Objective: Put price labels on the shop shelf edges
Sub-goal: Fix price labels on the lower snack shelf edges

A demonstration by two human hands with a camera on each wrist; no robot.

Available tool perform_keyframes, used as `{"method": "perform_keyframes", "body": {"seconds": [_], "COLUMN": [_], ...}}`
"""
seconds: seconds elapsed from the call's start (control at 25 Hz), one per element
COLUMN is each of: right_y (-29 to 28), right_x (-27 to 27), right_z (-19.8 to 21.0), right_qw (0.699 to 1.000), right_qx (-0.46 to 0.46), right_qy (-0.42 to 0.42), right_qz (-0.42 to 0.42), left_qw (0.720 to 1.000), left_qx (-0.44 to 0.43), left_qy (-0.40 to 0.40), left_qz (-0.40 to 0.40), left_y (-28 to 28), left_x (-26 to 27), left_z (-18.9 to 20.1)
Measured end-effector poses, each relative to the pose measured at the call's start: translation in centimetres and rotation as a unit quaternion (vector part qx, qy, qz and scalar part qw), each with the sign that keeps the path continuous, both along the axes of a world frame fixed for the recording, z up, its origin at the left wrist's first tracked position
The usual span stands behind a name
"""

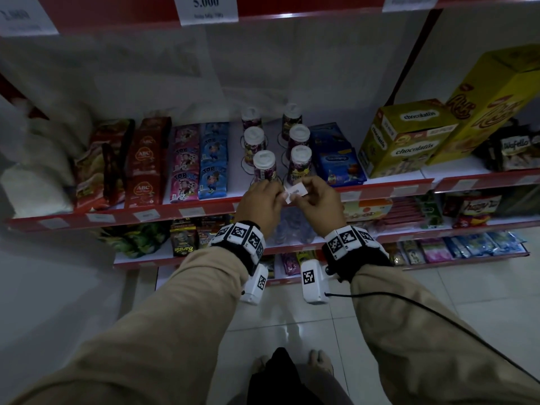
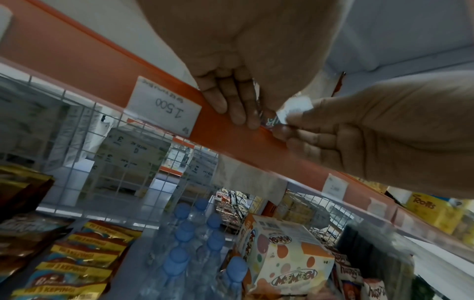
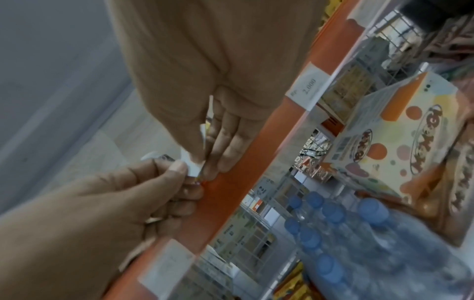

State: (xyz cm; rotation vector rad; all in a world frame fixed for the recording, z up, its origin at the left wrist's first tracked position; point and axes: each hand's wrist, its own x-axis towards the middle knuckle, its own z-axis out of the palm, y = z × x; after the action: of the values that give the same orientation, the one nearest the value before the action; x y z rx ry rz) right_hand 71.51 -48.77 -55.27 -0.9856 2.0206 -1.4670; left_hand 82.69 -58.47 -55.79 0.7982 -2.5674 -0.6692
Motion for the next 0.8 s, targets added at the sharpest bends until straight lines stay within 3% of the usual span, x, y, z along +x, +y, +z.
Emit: {"method": "perform_keyframes", "body": {"seconds": [0.2,0.4,0.8], "right_y": [0.5,0.3,-0.3], "right_x": [-1.5,-2.5,-1.5], "right_z": [0.1,-0.1,-0.8], "right_qw": [0.976,0.979,0.946], "right_qx": [0.038,0.025,0.076], "right_qy": [0.207,0.205,0.310], "right_qz": [0.054,-0.001,0.047], "left_qw": [0.999,0.998,0.998], "left_qx": [-0.041,-0.046,-0.046], "left_qy": [-0.027,-0.033,-0.047], "left_qz": [-0.019,-0.020,-0.022], "left_y": [0.1,-0.2,-0.7], "left_x": [0.2,1.2,1.8], "left_z": [0.1,0.3,0.0]}}
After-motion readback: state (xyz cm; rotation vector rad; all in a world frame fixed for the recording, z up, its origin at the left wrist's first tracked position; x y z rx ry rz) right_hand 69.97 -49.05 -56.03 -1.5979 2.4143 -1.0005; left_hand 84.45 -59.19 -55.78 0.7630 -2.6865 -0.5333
